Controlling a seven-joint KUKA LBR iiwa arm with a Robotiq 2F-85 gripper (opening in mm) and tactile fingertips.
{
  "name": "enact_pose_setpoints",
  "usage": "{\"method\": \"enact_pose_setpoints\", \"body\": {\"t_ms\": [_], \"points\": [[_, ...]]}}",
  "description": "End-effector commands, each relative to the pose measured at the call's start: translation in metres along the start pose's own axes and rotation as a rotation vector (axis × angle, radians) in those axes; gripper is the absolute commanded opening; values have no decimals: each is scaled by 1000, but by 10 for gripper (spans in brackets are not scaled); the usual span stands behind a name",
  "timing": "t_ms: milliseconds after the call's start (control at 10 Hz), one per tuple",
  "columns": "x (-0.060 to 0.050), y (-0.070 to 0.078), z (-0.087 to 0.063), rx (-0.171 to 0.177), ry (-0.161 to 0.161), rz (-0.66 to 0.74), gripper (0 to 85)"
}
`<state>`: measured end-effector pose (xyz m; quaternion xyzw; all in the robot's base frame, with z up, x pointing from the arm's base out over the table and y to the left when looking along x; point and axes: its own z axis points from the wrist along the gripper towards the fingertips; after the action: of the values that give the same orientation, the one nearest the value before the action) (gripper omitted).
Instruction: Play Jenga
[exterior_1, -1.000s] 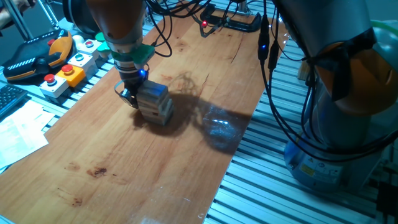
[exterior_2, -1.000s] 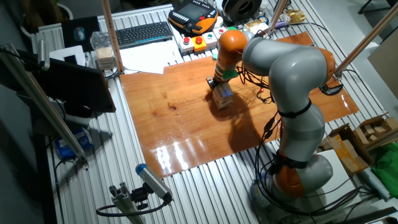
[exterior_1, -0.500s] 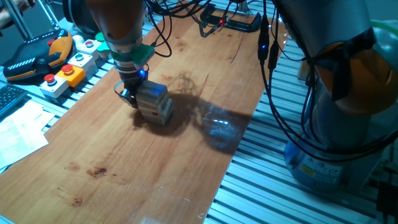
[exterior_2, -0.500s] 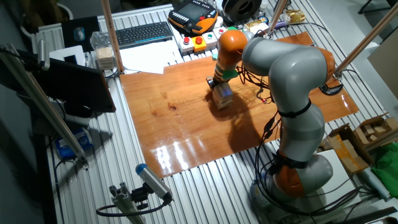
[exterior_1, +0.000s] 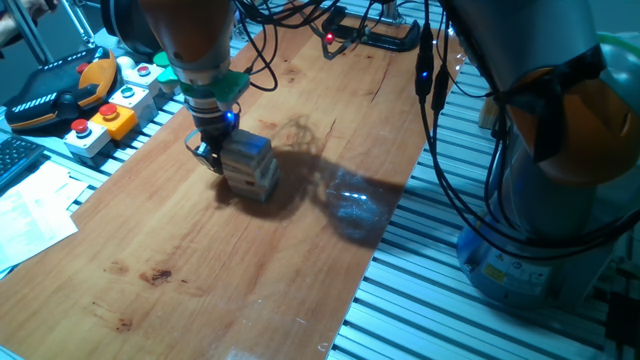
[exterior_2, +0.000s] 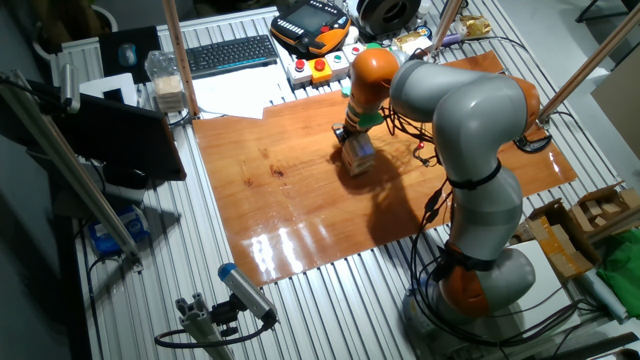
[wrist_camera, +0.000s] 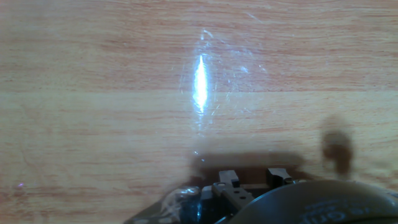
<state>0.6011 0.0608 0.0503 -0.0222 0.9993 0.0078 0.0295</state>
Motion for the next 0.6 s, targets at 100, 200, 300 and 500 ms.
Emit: {"method": "enact_pose_setpoints", "body": {"t_ms": [100,200,300,500], "points": [[1,0,-1,0,0,0,10],[1,0,-2,0,0,0,10],[2,0,-2,0,2,0,10],[1,0,-1,-2,0,2,10]]}}
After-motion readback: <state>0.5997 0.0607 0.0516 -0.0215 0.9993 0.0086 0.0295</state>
